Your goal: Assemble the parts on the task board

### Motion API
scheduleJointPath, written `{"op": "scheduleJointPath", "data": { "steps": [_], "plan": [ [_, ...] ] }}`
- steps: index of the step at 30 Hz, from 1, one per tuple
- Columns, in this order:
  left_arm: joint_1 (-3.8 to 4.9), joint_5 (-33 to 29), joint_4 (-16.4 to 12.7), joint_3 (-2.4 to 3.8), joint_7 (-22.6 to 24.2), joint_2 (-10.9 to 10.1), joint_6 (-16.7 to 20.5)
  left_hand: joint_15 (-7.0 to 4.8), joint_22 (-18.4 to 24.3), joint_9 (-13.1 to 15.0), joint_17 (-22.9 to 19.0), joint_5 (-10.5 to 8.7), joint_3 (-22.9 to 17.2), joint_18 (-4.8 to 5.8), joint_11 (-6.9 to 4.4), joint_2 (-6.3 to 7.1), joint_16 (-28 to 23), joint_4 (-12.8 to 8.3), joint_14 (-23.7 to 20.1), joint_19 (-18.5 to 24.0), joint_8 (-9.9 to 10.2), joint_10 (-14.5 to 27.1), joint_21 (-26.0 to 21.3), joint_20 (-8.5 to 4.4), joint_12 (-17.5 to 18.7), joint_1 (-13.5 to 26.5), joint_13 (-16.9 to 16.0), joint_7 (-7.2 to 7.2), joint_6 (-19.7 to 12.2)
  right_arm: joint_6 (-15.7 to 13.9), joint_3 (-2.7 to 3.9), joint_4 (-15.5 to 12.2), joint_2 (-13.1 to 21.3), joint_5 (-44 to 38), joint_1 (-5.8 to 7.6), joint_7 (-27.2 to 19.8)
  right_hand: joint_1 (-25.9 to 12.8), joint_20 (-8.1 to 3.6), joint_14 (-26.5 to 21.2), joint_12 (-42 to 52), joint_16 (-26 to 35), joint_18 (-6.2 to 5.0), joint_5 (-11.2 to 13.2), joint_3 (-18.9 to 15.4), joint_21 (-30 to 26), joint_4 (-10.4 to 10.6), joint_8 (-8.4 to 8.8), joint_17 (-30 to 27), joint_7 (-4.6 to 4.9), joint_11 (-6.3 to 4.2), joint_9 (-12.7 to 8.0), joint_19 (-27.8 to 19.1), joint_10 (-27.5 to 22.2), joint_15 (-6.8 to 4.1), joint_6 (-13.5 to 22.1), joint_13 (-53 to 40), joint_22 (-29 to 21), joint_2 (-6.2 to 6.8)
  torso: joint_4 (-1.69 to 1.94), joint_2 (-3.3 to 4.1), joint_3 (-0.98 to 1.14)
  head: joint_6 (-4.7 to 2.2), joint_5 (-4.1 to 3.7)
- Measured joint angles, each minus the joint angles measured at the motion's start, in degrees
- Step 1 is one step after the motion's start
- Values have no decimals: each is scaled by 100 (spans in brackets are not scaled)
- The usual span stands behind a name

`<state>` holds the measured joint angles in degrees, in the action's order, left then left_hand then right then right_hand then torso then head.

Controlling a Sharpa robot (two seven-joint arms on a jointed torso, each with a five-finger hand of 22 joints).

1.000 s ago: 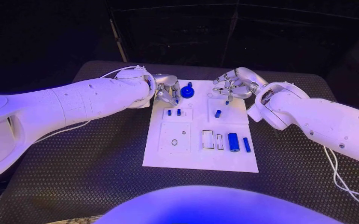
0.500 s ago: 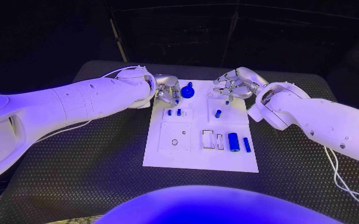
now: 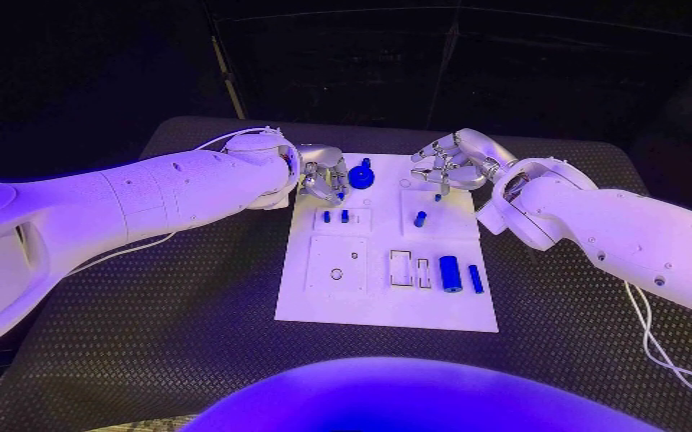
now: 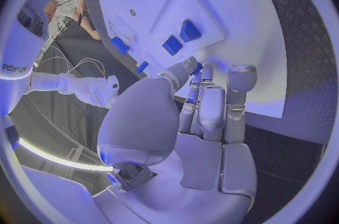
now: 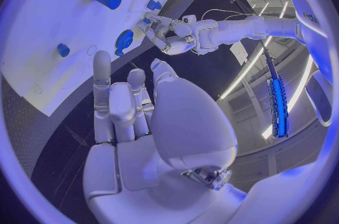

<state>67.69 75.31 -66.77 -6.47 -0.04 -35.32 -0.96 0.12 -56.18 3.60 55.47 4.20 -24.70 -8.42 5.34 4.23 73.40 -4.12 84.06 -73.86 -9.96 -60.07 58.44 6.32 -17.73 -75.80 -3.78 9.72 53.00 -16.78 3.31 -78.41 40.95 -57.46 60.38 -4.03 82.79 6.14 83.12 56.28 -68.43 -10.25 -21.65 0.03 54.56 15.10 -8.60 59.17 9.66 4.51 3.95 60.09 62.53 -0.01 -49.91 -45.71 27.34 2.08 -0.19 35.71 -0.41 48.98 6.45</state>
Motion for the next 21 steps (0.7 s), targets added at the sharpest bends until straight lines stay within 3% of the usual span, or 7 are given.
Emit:
{"op": "scheduleJointPath", "data": {
  "steps": [7,15,21],
  "plan": [
    [-3,0,-17,0,-43,-15,-1,0,0,0,-60,0,-31,0,30,74,0,1,0,0,186,30,0,0,109,30,0,11,-254,-5,0,0,10,0,0,0,0,0,0,0,0,1,-6,0,0,0,0,-7,0,-20,0,0,-23,0,0,46,0,0,-1,0,0,-4,-3],
    [-5,0,-14,0,-79,-57,21,20,48,6,-151,0,-31,0,81,89,0,1,-20,20,192,162,-36,19,189,44,9,30,-273,-18,0,4,33,0,0,3,30,0,-21,-488,53,0,-6,50,-17,51,-29,-36,1,-1,0,0,-391,-21,40,585,-6,30,-2,-6,0,-14,-13],
    [-5,-8,-48,3,-86,-181,83,40,94,25,-199,0,-47,0,91,111,0,17,-41,43,191,214,-87,43,241,67,9,30,-273,-22,0,1,145,-14,0,17,208,0,-21,-977,53,0,51,197,-24,28,-139,-20,-39,-52,10,0,-441,-21,-96,1009,-5,86,-2,-7,0,-32,-25]
  ]
}}
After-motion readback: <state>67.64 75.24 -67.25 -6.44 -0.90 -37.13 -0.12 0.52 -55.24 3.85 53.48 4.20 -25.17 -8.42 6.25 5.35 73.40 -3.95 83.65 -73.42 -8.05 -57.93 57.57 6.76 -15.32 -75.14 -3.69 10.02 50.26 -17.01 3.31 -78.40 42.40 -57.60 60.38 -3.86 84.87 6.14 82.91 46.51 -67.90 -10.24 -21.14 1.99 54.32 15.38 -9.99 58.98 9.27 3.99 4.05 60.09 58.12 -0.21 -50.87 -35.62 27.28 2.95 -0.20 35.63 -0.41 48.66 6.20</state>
